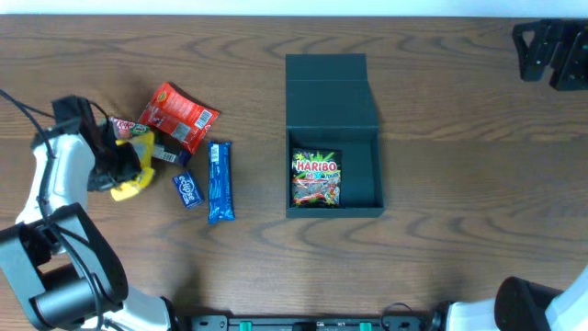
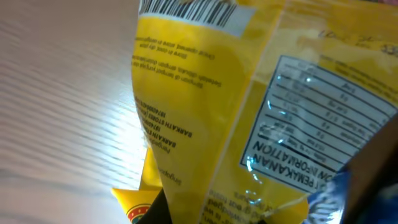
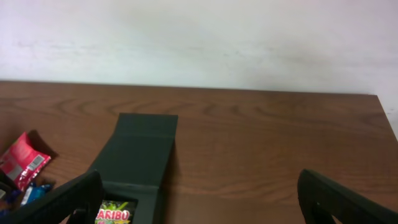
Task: Pack container
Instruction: 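Place the yellow chip bag into the box beside the Haribo bag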
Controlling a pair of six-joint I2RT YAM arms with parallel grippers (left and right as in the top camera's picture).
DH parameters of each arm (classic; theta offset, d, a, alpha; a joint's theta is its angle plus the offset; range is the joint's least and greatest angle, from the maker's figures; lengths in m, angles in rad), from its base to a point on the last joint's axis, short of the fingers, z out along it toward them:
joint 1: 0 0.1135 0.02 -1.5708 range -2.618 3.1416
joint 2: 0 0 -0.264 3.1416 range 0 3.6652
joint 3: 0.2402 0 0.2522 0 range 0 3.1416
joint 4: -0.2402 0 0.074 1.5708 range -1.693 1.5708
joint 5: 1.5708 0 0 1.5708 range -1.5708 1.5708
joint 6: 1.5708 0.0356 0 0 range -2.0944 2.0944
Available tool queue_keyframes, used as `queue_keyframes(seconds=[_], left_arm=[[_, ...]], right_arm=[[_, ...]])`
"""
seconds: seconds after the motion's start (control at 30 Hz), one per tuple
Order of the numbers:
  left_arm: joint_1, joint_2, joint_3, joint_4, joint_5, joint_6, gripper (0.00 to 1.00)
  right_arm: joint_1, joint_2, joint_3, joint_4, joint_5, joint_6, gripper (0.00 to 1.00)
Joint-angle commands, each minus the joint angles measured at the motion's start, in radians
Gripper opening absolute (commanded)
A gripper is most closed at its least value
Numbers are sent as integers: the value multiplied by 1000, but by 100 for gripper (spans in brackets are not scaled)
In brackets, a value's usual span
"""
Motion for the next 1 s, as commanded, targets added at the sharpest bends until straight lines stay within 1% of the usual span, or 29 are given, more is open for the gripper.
queue_keyframes(seconds=[0.0, 0.07, 0.13, 0.27, 0.37, 0.47, 0.53, 0.6, 0.7, 0.87, 0.9, 0.97], left_arm=[[-41, -79, 102, -38, -67, -38, 6], [-94, -137, 138, -48, -74, -61, 6], [-160, -190, 151, -44, -74, -109, 6], [-338, -227, 151, -52, -48, -235, 6], [-505, -207, 151, -27, 9, -303, 6], [-693, -174, 151, 75, -3, -322, 6], [-794, -138, 151, 137, -1, -403, 6], [-880, -72, 151, 183, 7, -444, 6], [-949, -3, 151, 208, 45, -465, 6], [-1028, 46, 163, 219, 23, -575, 6], [-1038, 47, 173, 218, 24, -579, 6], [-1059, 47, 200, 213, 24, -543, 6]], right_arm=[[-5, 1, 6, 0, -6, 4, 99], [-6, 1, 6, 3, -4, 4, 99], [-6, 1, 6, 7, 17, 4, 99], [-7, -7, 6, 6, 79, 25, 99], [-8, -18, 6, 6, 101, 31, 99], [-8, -29, 6, 6, 109, 31, 99], [-8, -37, 6, 2, 109, 30, 99], [-16, -45, 6, -3, 109, 31, 99], [-37, -49, 6, -3, 109, 36, 99], [-59, -50, 6, -5, 109, 65, 99], [-59, -50, 6, -5, 109, 65, 99], [-59, -50, 6, -6, 109, 66, 99]])
